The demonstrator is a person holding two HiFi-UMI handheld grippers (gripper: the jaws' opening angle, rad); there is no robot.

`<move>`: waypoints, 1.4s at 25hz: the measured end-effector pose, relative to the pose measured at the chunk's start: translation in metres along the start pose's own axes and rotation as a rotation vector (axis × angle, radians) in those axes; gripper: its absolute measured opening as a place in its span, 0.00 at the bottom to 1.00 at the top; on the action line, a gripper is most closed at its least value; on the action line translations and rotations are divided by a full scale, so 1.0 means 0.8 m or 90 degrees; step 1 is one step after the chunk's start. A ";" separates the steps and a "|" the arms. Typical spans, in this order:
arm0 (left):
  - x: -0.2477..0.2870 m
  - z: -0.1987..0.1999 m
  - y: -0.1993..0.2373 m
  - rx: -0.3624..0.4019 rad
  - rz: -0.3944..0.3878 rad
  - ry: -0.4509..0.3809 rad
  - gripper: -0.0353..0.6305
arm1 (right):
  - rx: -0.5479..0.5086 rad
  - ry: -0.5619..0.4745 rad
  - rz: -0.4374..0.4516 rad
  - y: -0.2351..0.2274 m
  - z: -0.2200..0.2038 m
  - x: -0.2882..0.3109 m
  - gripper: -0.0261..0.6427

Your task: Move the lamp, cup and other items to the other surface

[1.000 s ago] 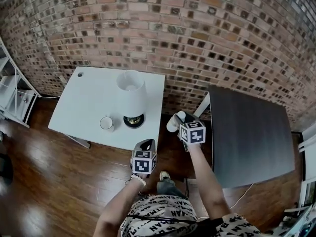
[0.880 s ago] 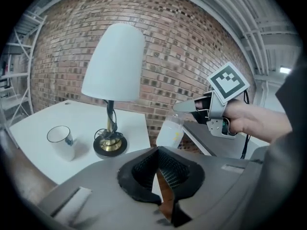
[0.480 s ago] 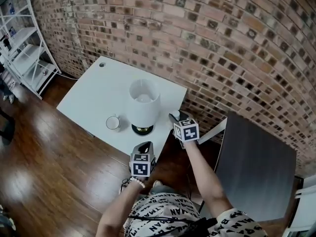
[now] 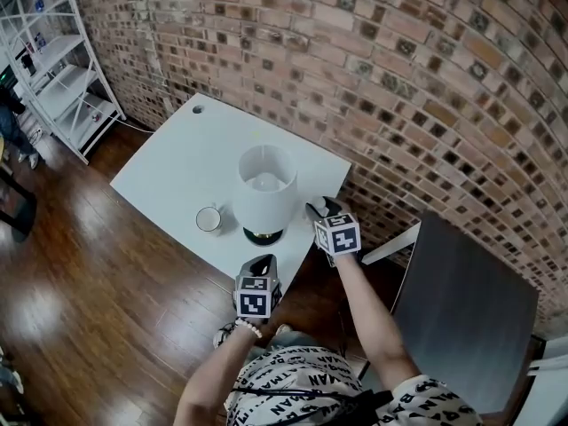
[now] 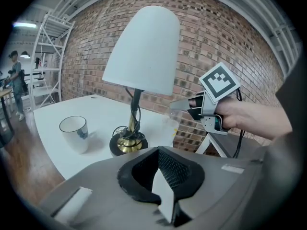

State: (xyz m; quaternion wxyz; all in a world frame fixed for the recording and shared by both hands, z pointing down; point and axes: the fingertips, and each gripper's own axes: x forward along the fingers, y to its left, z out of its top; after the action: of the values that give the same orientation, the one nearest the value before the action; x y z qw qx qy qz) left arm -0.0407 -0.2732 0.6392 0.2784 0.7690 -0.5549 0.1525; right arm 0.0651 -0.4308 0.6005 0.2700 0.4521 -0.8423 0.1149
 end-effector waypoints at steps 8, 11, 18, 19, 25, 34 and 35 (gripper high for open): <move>-0.011 -0.006 0.010 -0.009 -0.001 0.002 0.06 | 0.005 0.019 -0.007 0.004 -0.011 0.000 0.43; -0.021 -0.006 0.019 -0.014 0.000 0.001 0.06 | 0.013 0.012 -0.021 0.003 -0.008 -0.008 0.48; -0.055 -0.008 0.058 -0.025 -0.003 -0.004 0.06 | 0.062 -0.045 -0.082 -0.004 0.012 -0.080 0.48; -0.060 -0.008 0.065 -0.024 -0.006 -0.004 0.06 | 0.076 -0.050 -0.086 0.000 0.011 -0.093 0.48; -0.092 -0.003 0.097 -0.012 -0.036 -0.001 0.06 | 0.139 -0.063 -0.110 0.046 -0.019 -0.158 0.22; -0.143 -0.023 0.086 0.047 -0.101 -0.006 0.06 | 0.208 -0.073 -0.095 0.168 -0.069 -0.200 0.04; -0.148 -0.025 0.087 0.050 -0.105 -0.005 0.06 | 0.209 -0.076 -0.093 0.183 -0.067 -0.202 0.04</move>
State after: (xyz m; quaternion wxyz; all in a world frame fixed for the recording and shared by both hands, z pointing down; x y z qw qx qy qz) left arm -0.1447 -0.1865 0.6087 0.2571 0.8231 -0.4843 0.1475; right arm 0.0354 -0.2111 0.5621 0.1498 0.5561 -0.7916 0.2041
